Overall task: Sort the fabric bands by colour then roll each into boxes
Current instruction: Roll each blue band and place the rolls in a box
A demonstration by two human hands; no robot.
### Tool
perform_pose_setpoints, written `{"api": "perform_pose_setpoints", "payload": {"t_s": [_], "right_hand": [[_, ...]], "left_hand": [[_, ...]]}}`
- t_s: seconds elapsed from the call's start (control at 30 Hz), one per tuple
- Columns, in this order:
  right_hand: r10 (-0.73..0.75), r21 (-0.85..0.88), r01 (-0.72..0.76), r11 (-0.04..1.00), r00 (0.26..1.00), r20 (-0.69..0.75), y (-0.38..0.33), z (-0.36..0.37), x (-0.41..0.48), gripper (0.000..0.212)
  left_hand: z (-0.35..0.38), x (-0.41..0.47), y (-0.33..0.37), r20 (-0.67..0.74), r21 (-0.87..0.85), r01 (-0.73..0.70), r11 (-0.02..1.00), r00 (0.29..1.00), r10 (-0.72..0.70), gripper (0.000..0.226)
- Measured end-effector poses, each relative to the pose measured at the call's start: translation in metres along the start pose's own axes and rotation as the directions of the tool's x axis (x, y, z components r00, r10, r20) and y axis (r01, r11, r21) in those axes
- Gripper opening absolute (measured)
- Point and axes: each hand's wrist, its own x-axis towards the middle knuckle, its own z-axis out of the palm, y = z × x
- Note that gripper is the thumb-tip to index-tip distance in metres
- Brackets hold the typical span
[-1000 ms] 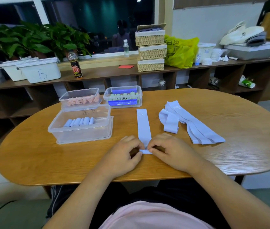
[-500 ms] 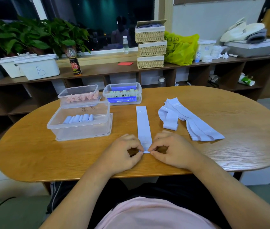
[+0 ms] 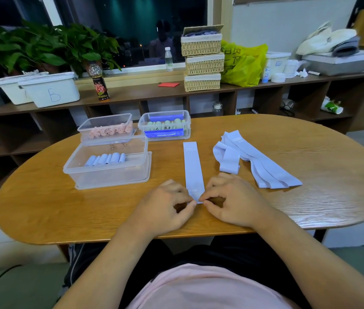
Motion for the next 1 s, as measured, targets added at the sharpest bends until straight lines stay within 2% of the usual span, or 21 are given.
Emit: {"api": "perform_pose_setpoints", "payload": {"t_s": [0.2,0.37,0.5,0.63,0.87,1.0], "right_hand": [[-0.023,-0.105,0.019,0.994,0.999,-0.036,-0.0029,0.0001,0.0000,0.022],[-0.012,-0.185,0.004,0.983,0.999,-0.042,-0.0048,0.0019,-0.0029,0.029],[-0.060,-0.160,0.056,0.986,0.998,-0.022,-0.0055,0.0006,-0.0027,0.029],[-0.073,-0.114,0.082,0.990,0.994,0.082,-0.0024,0.0028,0.0011,0.034],[-0.035,-0.109,0.041,0.993,0.997,0.062,0.0007,0.0040,0.0007,0.034],[-0.014,-0.117,0.019,0.993,0.999,0.050,0.0028,0.0061,0.0011,0.034]], "left_hand": [[-0.0012,0.0003,0.0026,-0.001,0.119,0.039,0.992,0.999,-0.039,0.037],[0.0008,-0.0013,0.0021,0.008,0.202,0.050,0.978,0.999,-0.053,0.035],[0.0008,-0.0018,0.0031,0.016,0.238,0.053,0.970,0.998,-0.059,0.035],[0.0007,-0.0015,0.0030,0.024,0.229,0.062,0.971,0.997,-0.069,0.035],[-0.0014,0.0013,0.0037,0.081,0.228,0.095,0.969,0.990,-0.116,0.043],[-0.0001,0.0037,0.0011,0.075,0.156,0.167,0.974,0.981,-0.180,0.042]]}}
